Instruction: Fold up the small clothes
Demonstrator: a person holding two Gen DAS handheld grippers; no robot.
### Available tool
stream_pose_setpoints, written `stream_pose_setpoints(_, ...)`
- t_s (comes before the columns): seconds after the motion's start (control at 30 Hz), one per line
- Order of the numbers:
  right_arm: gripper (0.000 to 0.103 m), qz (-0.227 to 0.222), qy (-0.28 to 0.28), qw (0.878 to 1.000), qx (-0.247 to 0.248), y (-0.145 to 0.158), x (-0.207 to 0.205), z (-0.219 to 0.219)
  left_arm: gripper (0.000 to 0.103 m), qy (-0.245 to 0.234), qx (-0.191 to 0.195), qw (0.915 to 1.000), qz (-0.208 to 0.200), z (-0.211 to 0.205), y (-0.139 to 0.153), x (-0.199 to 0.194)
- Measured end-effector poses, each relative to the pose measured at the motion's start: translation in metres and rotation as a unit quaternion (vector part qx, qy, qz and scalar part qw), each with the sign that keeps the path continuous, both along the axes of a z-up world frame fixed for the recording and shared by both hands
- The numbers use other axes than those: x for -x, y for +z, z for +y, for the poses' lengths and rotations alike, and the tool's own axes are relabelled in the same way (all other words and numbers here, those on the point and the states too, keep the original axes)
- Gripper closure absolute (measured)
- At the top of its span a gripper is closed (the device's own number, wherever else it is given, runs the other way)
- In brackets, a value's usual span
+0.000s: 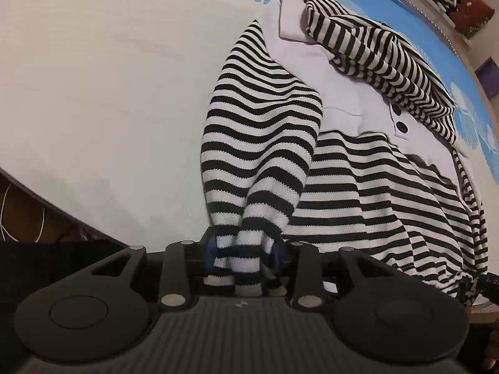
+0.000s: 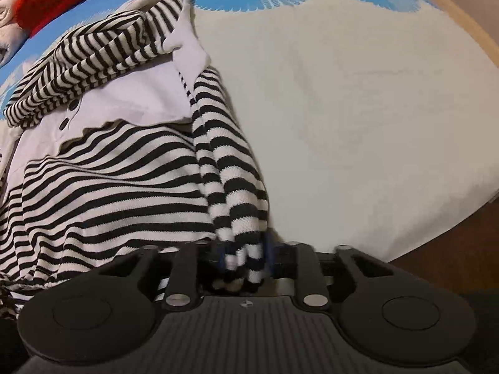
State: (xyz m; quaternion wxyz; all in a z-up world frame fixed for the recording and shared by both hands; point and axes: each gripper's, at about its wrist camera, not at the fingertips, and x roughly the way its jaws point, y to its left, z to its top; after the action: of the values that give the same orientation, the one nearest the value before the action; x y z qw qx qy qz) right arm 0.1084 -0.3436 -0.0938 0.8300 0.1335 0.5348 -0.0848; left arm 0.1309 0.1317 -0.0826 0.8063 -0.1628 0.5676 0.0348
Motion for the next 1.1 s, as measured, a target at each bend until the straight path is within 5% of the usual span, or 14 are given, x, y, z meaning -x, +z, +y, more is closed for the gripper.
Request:
stream_pose_setpoints(0.13,0.053,0.017,-0.004,1.000,0.003,-0.006,-0.001,0.002,0.062,-0.011,-0.012,0.9999,0.000,0.002,-0.005,-0.004)
stream_pose_setpoints(0.37,0.054,0.013,0.024,0.999,0.023,-0.006,-0.004,0.013,0.062,-0.036,-0.042,0.9985,-0.005,-0.013,-0.008,-0.004)
stream_pose_setpoints(0.63,0.087,-0.005,0.070,0.997,0.034,-0.004,-0.004,0.029,0.077,-0.068,-0.059,0.9958,-0.012,-0.022,-0.008,-0.006)
stream_pose_setpoints(0.77,0.090,-0.011,0.080,0.996,0.042,-0.003,-0.004,0.033,0.087,-0.089,-0.073,0.9932,-0.020,-0.030,-0.007,-0.005)
stream_pose_setpoints(1.1,0.093,-0.063,0.069,0.995,0.033,0.016,0.003,0.030,0.093,-0.108,-0.113,0.9867,-0.044,-0.039,0.004,0.001)
